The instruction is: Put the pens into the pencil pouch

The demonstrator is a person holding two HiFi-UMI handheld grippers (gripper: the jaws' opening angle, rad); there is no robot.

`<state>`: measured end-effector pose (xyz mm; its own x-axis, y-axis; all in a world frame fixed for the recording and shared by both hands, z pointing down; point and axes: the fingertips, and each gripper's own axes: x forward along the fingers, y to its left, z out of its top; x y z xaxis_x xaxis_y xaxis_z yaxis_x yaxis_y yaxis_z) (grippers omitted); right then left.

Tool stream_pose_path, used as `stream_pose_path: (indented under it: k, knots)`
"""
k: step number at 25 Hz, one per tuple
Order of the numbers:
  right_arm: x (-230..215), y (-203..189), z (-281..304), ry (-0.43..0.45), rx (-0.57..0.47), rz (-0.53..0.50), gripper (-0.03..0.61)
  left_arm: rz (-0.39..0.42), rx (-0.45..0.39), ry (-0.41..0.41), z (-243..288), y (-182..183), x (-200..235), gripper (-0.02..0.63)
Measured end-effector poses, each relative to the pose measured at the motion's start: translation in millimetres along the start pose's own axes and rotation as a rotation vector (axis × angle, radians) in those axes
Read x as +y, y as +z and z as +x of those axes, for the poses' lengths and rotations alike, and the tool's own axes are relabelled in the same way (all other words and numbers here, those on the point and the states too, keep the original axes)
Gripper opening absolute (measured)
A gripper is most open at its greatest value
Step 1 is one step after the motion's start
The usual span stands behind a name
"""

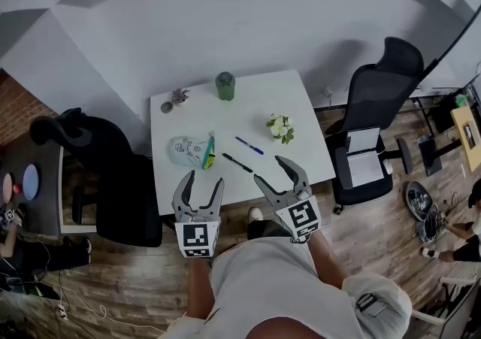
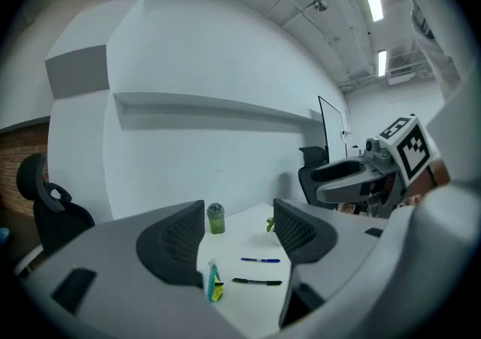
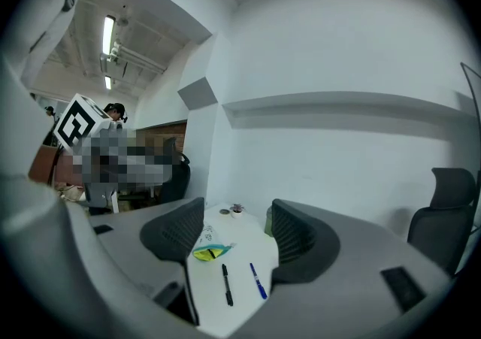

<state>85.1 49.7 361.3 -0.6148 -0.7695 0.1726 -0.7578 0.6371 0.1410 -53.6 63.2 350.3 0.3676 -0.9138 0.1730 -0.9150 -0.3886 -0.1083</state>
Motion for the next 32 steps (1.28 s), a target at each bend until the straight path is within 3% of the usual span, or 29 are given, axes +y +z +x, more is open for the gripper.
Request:
stream_pose_path:
  k: [17, 32]
  knots:
    - [-58.6, -2.5, 64.9, 0.068, -0.001, 0.033, 0.279, -0.005, 0.049, 0.076, 70.9, 5.3, 26.5, 0.284]
    - [-78.0, -45.0, 140.5, -0.001, 0.157, 0.057, 0.268, -0.05, 0.142, -0.066, 153.8, -45.0, 72.8, 0.276]
